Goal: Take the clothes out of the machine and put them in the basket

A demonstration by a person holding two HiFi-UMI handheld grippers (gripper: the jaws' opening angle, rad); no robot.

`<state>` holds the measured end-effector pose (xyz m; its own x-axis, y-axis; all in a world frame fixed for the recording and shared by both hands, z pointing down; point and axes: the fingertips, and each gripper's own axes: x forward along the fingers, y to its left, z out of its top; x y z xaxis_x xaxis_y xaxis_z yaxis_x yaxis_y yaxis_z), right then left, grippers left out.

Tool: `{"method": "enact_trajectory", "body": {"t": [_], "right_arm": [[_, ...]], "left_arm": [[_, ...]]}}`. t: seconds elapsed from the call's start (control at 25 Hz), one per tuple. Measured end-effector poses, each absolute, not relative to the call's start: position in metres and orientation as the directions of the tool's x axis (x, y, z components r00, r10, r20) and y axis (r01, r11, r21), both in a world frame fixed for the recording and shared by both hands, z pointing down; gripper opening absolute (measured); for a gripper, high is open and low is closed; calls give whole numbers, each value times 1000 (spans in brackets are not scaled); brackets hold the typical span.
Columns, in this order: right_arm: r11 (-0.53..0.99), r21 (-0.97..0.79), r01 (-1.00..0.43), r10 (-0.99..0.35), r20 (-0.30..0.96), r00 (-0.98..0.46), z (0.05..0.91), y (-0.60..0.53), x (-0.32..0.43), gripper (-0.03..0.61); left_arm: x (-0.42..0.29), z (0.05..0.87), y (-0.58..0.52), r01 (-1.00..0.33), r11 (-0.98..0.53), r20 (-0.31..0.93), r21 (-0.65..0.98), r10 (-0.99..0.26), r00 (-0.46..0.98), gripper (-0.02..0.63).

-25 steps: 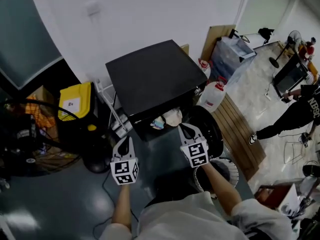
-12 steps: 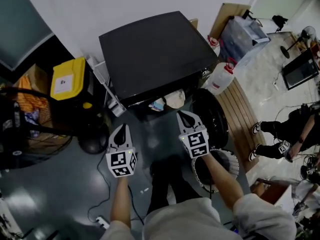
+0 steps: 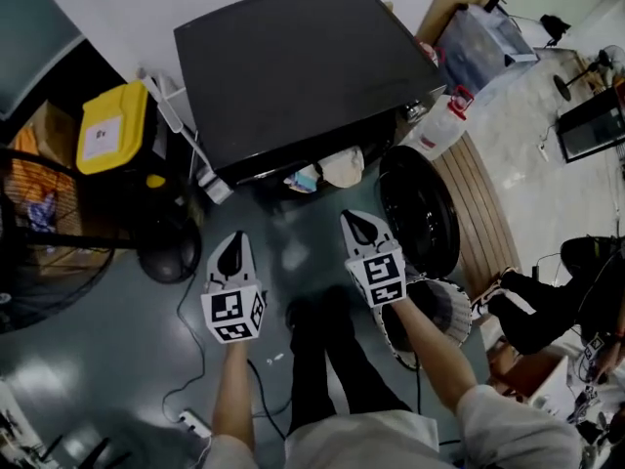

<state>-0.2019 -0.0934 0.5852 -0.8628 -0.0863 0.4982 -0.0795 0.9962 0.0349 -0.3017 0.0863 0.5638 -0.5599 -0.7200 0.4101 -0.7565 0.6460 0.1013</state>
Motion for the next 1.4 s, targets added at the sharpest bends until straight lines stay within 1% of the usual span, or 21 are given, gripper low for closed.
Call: {"method": "enact_trajectory", "body": {"t": [0.4, 0.68, 0.92, 1.2, 1.4], "right_arm": [[994, 9, -110, -98, 542, -835, 697, -91, -201, 23], [995, 16, -100, -93, 532, -841, 746, -96, -208, 23], [992, 11, -124, -112, 515, -850, 787, -101, -215, 23], [989, -1, -150, -131, 479, -868, 849, -112, -249, 23], [989, 1, -145, -129, 463, -877, 890, -114, -283, 23]], "left_arm": [[-300, 663, 86, -756, 644, 450, 117, -713, -537, 18], [-307, 719, 70, -760, 640, 439, 118, -720, -538, 18], [-308, 761, 60, -771, 625, 437, 124, -732, -523, 18], [-317, 814, 49, -794, 599, 426, 106, -748, -508, 18], [-331, 849, 45, -794, 599, 412, 105, -753, -513, 18]]}}
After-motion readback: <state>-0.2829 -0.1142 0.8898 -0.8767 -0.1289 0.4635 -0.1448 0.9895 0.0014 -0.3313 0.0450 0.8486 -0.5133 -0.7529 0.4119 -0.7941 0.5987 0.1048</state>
